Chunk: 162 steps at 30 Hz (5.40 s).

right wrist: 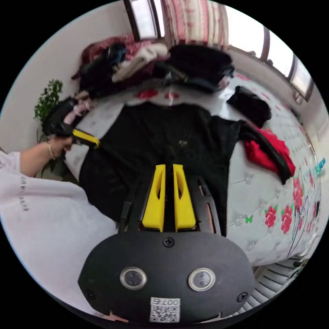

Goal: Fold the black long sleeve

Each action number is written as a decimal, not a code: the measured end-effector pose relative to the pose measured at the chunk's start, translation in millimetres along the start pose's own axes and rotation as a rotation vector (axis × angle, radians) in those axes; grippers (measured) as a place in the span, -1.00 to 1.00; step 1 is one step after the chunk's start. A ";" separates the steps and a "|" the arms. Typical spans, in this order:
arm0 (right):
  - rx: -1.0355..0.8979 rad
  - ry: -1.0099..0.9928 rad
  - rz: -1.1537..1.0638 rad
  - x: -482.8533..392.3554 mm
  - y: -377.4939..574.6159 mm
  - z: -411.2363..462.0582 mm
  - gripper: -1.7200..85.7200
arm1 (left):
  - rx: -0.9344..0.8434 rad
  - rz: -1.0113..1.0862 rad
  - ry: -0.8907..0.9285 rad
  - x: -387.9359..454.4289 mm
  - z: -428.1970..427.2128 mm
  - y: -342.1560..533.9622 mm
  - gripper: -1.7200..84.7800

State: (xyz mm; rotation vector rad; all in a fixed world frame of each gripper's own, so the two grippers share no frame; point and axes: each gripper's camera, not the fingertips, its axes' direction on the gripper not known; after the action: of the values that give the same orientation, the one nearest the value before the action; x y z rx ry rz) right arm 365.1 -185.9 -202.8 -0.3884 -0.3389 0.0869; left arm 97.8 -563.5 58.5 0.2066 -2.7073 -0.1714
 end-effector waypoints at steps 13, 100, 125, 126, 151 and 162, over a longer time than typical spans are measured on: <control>-0.161 0.023 0.285 66.5 122.4 -42.9 -0.82 | 0.026 0.019 -0.020 11.2 1.0 -21.7 -0.98; 0.612 -0.004 0.195 279.8 -66.7 -370.0 -0.97 | 0.270 -0.291 0.284 -93.6 -39.3 -10.8 -0.98; -0.006 -0.275 -0.364 -15.2 -98.5 -32.3 -0.89 | 0.233 -0.188 0.357 -107.3 -15.3 36.2 -0.84; -0.017 -0.221 -0.290 11.5 -104.4 -25.6 -0.89 | 0.230 -0.179 0.358 -106.0 -15.1 33.7 -0.84; 0.001 -0.532 0.967 366.1 -106.1 113.7 -0.96 | 0.135 0.074 0.589 -52.4 9.6 -365.6 -0.75; 0.172 -0.702 1.058 391.9 -57.0 132.2 -0.96 | -0.076 0.246 0.419 30.6 78.4 -480.9 -0.91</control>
State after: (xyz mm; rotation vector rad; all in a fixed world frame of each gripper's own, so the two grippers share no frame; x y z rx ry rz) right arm 689.7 -133.6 54.6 -0.3214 -0.7806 1.3015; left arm 94.7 -1033.7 -72.9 -0.1048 -2.2797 -0.1401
